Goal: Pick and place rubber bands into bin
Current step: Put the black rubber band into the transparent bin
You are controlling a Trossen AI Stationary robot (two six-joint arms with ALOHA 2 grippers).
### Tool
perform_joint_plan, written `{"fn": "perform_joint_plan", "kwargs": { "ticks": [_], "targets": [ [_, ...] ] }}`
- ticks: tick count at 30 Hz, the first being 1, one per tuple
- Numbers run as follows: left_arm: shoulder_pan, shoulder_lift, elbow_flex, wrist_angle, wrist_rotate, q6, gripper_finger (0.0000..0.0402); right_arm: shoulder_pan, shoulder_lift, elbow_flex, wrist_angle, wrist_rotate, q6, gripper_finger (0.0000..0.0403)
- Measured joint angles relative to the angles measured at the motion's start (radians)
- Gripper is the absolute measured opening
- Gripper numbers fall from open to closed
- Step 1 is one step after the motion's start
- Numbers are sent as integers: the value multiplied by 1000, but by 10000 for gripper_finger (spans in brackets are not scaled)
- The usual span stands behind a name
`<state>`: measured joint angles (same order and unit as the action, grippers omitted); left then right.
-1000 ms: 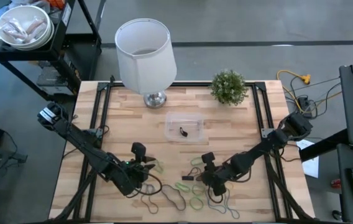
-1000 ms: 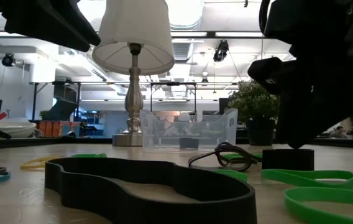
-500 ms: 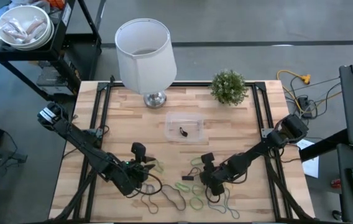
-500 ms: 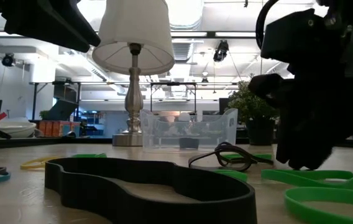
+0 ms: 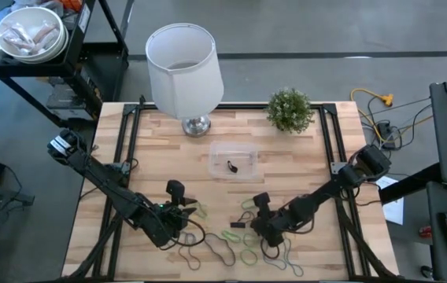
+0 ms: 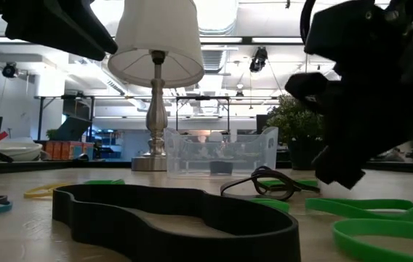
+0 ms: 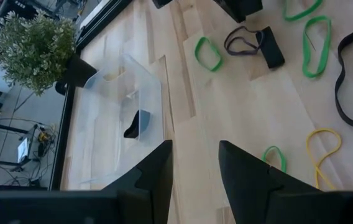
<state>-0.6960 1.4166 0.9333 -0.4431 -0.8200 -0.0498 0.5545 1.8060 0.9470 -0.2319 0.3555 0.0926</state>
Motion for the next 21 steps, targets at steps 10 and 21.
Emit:
{"fn": "perform_joint_plan", "kwargs": {
  "ticks": [10,21],
  "targets": [
    [0,0,0,1,0,0,114,16,-25,75,-59,206,-109,8],
    [-1,0,-1,-7,1,-23,114,-49,-44,134,-57,482,-310,8]
  ]
}}
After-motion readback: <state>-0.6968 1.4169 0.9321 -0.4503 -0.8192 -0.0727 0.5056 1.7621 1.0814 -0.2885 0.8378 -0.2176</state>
